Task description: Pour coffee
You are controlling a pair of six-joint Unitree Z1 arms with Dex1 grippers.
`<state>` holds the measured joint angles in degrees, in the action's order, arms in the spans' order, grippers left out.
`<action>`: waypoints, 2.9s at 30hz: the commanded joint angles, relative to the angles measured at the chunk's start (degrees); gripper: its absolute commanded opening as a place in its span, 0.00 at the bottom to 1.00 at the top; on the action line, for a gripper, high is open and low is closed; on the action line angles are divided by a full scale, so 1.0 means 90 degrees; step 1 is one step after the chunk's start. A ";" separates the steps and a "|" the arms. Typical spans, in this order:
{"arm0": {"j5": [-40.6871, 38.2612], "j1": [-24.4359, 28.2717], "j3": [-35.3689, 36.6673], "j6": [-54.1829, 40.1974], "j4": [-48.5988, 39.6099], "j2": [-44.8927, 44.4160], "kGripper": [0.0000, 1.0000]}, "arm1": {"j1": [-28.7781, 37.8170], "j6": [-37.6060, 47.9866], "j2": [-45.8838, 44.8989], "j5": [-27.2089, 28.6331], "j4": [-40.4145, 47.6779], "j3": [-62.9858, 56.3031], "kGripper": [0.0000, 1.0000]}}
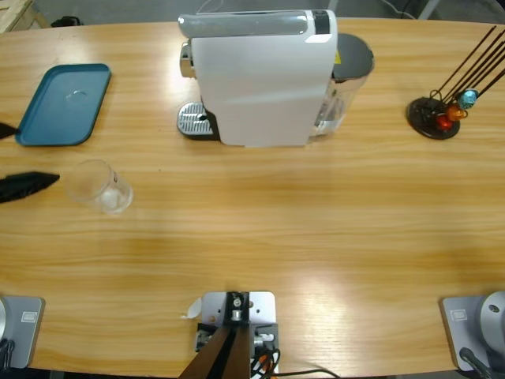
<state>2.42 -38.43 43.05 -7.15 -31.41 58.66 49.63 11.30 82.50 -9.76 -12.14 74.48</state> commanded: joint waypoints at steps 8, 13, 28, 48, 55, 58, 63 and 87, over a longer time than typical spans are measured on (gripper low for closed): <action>-0.1169 0.0120 -0.0885 -0.1247 0.0326 0.0681 0.98 | -0.0075 0.0043 -0.1899 -0.0056 -0.0491 -0.2378 1.00; -0.1167 0.0384 -0.0887 -0.1266 0.0316 0.0853 0.98 | -0.0075 0.0025 -0.1679 -0.0048 -0.0384 -0.2292 1.00; -0.1110 0.0801 -0.0594 -0.1403 0.0715 0.2103 0.98 | -0.0075 0.0023 -0.1657 -0.0078 -0.0468 -0.2309 1.00; -0.1405 0.0956 -0.0584 -0.1702 0.1039 0.2603 0.09 | -0.0075 0.0023 -0.1450 -0.0048 -0.0399 -0.2368 1.00; -0.1538 0.0940 -0.0603 -0.1803 0.1035 0.2431 0.00 | -0.0075 0.0023 -0.1456 -0.0039 -0.0382 -0.2434 1.00; -0.1485 0.0940 -0.0605 -0.1883 0.1054 0.2021 0.00 | -0.0075 0.0023 -0.1475 -0.0039 -0.0380 -0.2452 1.00; -0.1569 0.1253 0.0088 -0.2383 0.1443 0.1742 0.00 | -0.0075 0.0033 -0.1569 -0.0019 -0.0390 -0.2528 1.00; -0.3228 0.1714 0.2684 -0.4192 0.1410 0.5408 0.00 | -0.1350 -0.0289 -0.1251 -0.0035 -0.0425 -0.2315 1.00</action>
<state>-25.50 -20.30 66.24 -43.89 -19.65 101.69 39.29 9.85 68.70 -10.01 -16.10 53.48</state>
